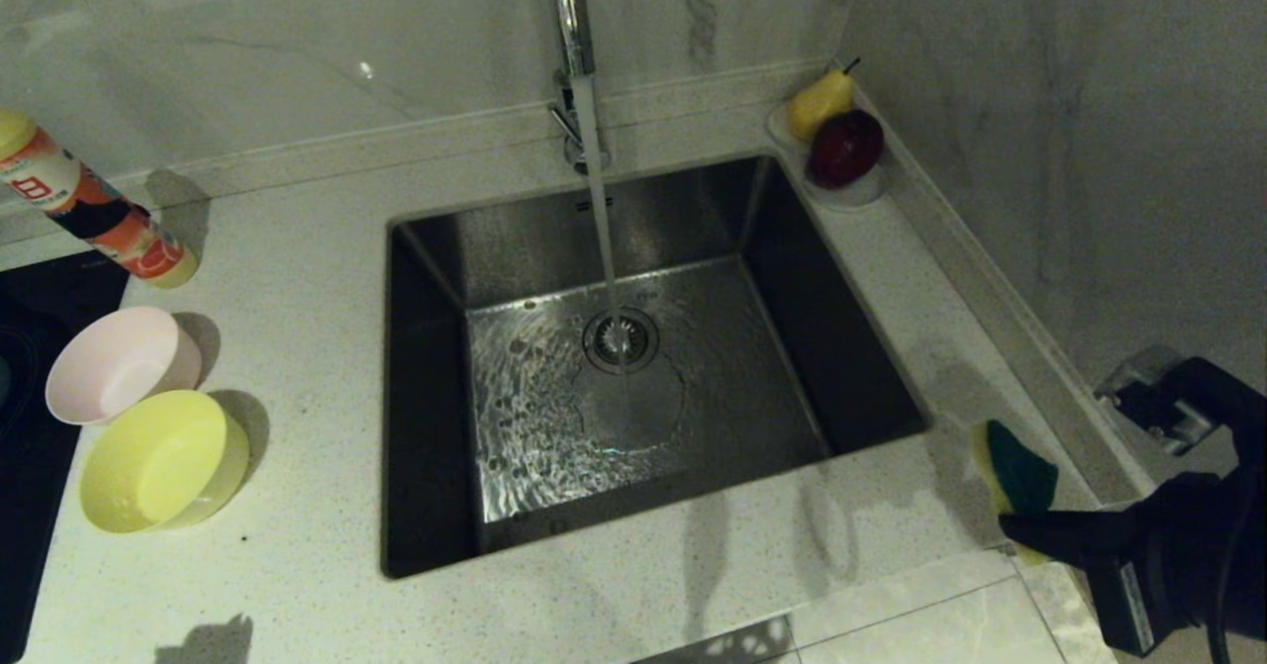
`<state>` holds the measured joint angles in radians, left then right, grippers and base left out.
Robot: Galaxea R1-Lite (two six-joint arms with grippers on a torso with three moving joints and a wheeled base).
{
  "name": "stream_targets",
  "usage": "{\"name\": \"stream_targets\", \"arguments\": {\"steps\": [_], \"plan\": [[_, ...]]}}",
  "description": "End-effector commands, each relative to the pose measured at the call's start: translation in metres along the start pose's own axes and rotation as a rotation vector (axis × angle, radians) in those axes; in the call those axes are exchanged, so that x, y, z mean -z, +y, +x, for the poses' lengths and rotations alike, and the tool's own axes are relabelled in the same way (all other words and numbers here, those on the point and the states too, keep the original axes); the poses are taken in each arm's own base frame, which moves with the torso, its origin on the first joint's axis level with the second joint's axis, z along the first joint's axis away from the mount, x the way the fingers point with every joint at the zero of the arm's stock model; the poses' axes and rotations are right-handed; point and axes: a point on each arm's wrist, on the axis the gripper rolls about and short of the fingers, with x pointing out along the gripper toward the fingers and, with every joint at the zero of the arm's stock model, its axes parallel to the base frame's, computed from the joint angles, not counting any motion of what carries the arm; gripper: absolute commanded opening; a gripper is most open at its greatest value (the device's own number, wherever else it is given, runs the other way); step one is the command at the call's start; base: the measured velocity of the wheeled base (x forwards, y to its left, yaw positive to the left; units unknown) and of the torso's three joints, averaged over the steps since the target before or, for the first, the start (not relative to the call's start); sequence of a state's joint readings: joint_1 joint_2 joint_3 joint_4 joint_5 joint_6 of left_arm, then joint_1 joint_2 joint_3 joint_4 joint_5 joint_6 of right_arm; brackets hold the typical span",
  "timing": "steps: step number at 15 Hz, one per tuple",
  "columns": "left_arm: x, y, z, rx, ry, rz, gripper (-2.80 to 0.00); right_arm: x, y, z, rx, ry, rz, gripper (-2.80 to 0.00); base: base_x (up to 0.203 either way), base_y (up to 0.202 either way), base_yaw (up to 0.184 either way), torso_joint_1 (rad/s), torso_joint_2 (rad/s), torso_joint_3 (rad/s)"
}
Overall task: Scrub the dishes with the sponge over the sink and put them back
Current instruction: Put down the sponge
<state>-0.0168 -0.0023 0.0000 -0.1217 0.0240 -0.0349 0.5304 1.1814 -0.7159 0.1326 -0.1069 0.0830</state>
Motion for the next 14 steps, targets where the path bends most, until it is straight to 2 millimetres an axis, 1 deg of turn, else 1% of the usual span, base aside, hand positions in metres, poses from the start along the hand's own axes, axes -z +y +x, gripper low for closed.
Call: {"name": "stream_targets", "arguments": {"steps": [1,3,5,9,11,13,14], "plan": [[0.011,0.000,0.002,-0.002,0.040,0.001,-2.80,0.019,-0.003,-0.005,0.025,0.021,-0.038,-2.80,0.000,0.000,0.000,0.000,0.00,0.000],[0.011,0.000,0.002,-0.002,0.040,0.001,-2.80,0.032,-0.003,-0.003,0.029,0.055,-0.060,-2.80,0.000,0.000,0.000,0.000,0.00,0.000],[0.011,0.000,0.002,-0.002,0.040,0.001,-2.80,0.032,-0.002,-0.004,0.020,0.010,-0.062,-2.80,0.000,0.000,0.000,0.000,0.00,0.000],[0.011,0.000,0.002,-0.002,0.039,0.001,-2.80,0.040,-0.001,0.005,0.033,0.036,-0.068,-2.80,0.000,0.000,0.000,0.000,0.00,0.000],[0.011,0.000,0.002,-0.002,0.040,0.001,-2.80,0.042,0.001,0.015,0.046,0.036,-0.078,-2.80,0.000,0.000,0.000,0.000,0.00,0.000],[0.011,0.000,0.002,-0.002,0.040,0.001,-2.80,0.046,0.003,0.033,0.077,0.033,-0.117,-2.80,0.000,0.000,0.000,0.000,0.00,0.000],[0.011,0.000,0.002,-0.002,0.040,0.001,-2.80,0.045,0.001,0.041,0.093,-0.005,-0.131,-2.80,0.000,0.000,0.000,0.000,0.00,0.000]]}}
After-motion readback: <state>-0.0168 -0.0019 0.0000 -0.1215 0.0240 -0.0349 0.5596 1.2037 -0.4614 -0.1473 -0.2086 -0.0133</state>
